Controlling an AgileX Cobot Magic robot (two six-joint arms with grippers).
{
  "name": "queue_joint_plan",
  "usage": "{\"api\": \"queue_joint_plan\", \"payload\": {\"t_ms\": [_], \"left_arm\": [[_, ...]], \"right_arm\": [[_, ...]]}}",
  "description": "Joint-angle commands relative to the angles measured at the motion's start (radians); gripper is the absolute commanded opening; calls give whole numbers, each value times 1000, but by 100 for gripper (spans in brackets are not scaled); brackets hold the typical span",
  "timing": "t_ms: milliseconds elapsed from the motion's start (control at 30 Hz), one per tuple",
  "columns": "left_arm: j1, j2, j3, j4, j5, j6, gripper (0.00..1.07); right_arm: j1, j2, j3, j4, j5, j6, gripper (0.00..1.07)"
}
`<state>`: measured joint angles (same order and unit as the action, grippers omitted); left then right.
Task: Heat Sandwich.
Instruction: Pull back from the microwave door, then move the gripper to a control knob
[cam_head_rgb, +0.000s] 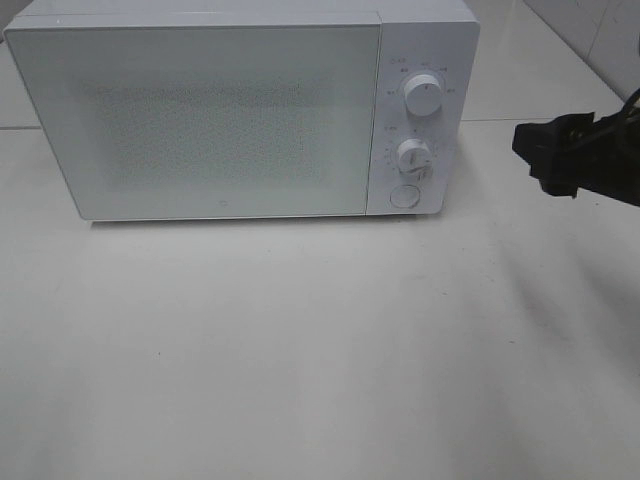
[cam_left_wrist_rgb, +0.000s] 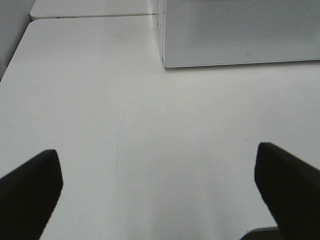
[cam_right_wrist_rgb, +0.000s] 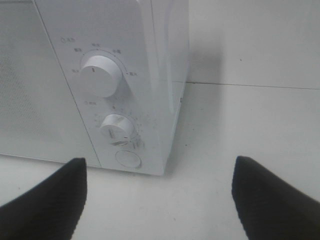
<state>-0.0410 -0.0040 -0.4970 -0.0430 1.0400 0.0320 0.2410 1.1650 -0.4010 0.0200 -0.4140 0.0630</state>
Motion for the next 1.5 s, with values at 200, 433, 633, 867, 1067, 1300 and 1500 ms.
{"api": "queue_joint_plan", "payload": {"t_ms": [200,433,633,867,1067,1300,1500], "left_arm": [[1,-27,4,-3,-10,4,103],[1,-27,4,-3,-10,4,103],[1,-27,4,-3,-10,4,103],[1,-27,4,-3,-10,4,103],[1,-27,4,-3,-10,4,103],[1,-27,4,-3,-10,4,103],[1,-27,4,-3,-10,4,103]], "right_arm": [[198,144,52,388,-352,-263,76],[325,250,51,549,-517,-303,76],[401,354,49,639,-650,-293,76],[412,467,45,648,-762,-280,76],[412,555,-21,647,-769,-280,76],[412,629,-91,645,-769,-280,76],[412,695,-164,644,-757,-280,76]]}}
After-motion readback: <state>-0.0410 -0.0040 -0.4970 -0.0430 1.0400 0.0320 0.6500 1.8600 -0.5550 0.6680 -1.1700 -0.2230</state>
